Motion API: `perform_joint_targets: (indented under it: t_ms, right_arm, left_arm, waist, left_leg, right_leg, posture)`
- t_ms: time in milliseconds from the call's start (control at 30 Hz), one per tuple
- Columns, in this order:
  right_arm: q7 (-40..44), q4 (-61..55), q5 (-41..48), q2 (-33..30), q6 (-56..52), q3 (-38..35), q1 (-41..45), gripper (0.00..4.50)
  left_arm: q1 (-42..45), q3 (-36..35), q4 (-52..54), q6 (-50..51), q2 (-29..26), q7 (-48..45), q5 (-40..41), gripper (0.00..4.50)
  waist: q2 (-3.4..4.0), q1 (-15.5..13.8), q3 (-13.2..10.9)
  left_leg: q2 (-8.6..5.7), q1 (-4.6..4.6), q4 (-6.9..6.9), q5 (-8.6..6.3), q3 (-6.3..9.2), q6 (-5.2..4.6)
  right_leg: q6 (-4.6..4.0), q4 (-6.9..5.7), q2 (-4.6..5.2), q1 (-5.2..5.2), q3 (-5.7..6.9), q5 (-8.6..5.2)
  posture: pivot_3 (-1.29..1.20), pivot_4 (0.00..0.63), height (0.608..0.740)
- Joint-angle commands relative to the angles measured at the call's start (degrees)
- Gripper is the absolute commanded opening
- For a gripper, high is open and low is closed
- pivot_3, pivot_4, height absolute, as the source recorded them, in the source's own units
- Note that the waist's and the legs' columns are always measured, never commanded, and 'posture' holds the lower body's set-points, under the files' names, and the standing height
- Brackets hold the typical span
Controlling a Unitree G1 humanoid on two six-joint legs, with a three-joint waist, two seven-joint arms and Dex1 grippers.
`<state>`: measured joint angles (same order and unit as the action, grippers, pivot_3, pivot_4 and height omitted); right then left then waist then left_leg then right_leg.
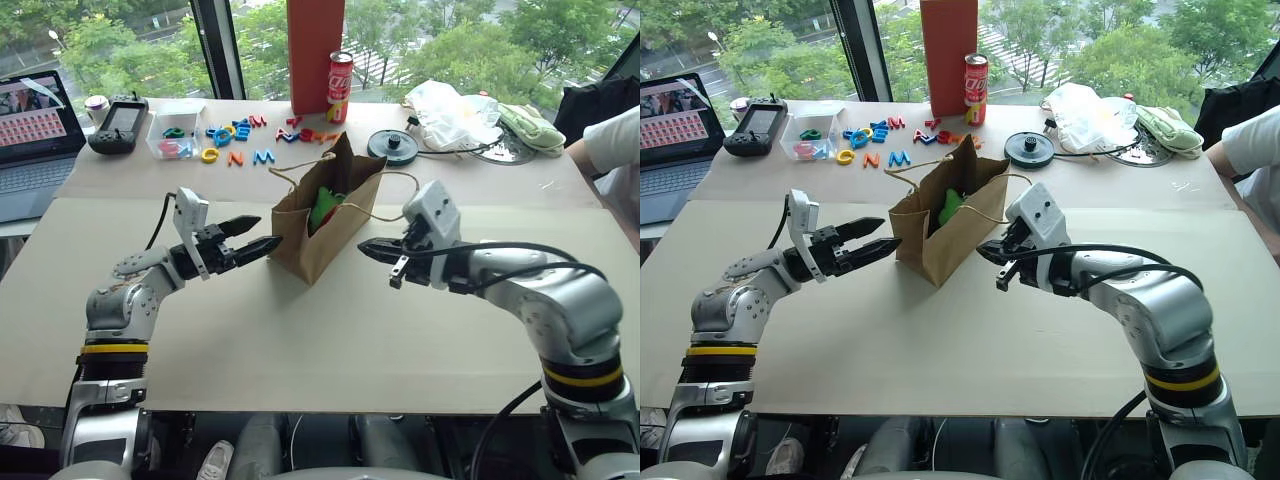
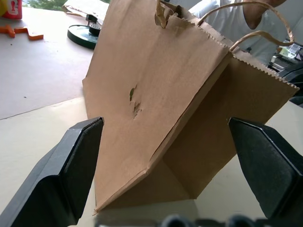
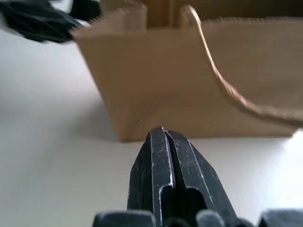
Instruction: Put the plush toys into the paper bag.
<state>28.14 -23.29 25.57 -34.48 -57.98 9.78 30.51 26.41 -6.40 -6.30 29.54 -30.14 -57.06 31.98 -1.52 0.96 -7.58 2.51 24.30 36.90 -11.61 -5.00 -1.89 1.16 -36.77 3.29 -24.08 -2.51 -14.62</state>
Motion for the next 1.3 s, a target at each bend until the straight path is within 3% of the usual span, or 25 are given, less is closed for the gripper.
perform_joint_targets:
  t_ms: [33,300,533,1167,1267,1300]
  right_arm:
    - [-2.79,4.43,-6.29,2.00,5.47,2.72,3.39,0.04]
    - [-5.60,9.45,-10.88,10.38,7.01,4.26,9.29,0.04]
    - [-7.02,10.14,-12.75,14.67,6.40,3.64,9.97,0.04]
    - [-6.65,10.17,-13.92,16.23,5.42,3.59,9.93,0.04]
    - [-6.65,10.22,-13.99,16.31,5.34,3.73,10.00,0.00]
    - [-6.65,10.23,-14.01,16.34,5.32,3.77,10.04,0.00]
  left_arm:
    - [0.21,2.01,1.03,-3.82,-1.12,-2.46,-2.36,4.50]
    - [-0.50,7.49,0.43,-11.10,-0.14,-4.63,-8.12,4.50]
    - [-1.43,9.41,1.98,-14.51,2.64,-1.08,-11.20,4.50]
    - [4.45,8.62,-7.41,-22.22,15.52,16.03,-17.66,4.50]
    - [4.67,8.44,-8.20,-23.05,16.38,16.49,-17.55,3.89]
    - [4.64,8.41,-8.30,-23.21,16.47,16.53,-17.53,3.45]
  waist:
    - [0.00,-0.10,0.00]
    - [0.00,-0.15,0.00]
    - [0.01,-0.32,0.00]
    - [0.00,-0.18,0.00]
    - [0.00,-0.19,0.00]
    - [0.00,-0.19,0.00]
  left_leg:
    - [-0.01,0.02,0.00,0.00,-0.02,0.00]
    - [0.04,0.06,-0.01,0.00,-0.01,0.00]
    - [0.07,0.08,-0.01,-0.01,-0.01,0.00]
    - [0.05,0.06,-0.01,-0.01,0.03,-0.01]
    - [0.05,0.06,-0.01,-0.01,0.03,0.00]
    - [0.05,0.06,-0.01,-0.01,0.03,-0.01]
  right_leg:
    - [0.00,0.00,0.00,-0.03,-0.02,0.00]
    - [0.00,0.01,0.00,-0.04,0.01,0.00]
    - [0.00,-0.02,0.04,-0.03,0.04,0.00]
    - [-0.01,-0.05,0.02,-0.02,0.04,0.01]
    - [-0.01,-0.05,0.03,-0.02,0.04,0.01]
    - [-0.01,-0.05,0.03,-0.02,0.04,0.01]
  posture:
    - [0.00,0.150,0.739]
    - [0.00,0.150,0.739]
    - [0.00,0.150,0.739]
    - [0.00,0.150,0.739]
    - [0.00,0.150,0.739]
    - [0.00,0.150,0.739]
